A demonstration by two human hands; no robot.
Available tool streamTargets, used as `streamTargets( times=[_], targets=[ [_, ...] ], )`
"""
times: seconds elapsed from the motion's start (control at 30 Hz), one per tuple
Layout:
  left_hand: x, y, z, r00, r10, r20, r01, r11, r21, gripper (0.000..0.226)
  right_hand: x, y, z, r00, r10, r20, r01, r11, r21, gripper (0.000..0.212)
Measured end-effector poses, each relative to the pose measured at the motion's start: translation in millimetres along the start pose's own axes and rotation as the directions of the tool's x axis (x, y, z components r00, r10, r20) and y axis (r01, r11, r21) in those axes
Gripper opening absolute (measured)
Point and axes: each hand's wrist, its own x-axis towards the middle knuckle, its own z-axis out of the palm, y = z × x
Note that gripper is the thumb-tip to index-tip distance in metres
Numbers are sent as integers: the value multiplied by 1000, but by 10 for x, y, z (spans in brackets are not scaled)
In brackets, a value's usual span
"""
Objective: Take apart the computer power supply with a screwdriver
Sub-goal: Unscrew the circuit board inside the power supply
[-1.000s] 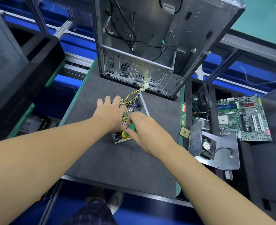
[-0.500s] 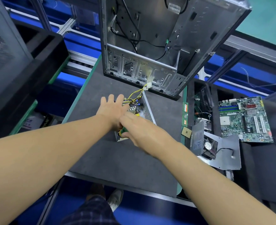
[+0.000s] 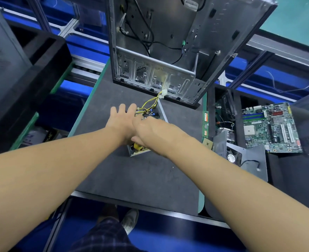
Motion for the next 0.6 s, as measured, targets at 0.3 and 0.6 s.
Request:
streamTargets(
  times=[0.3, 0.6],
  targets=[
    [26, 19, 35, 1000, -8, 3, 8, 1000, -14, 59, -54, 99, 60, 998, 56, 41, -63, 980, 191, 41],
    [21, 15, 35, 1000, -2, -1, 2, 999, -52, 59, -13, 48, 171, 989, 95, 110, -138, 857, 496, 29]
  ],
)
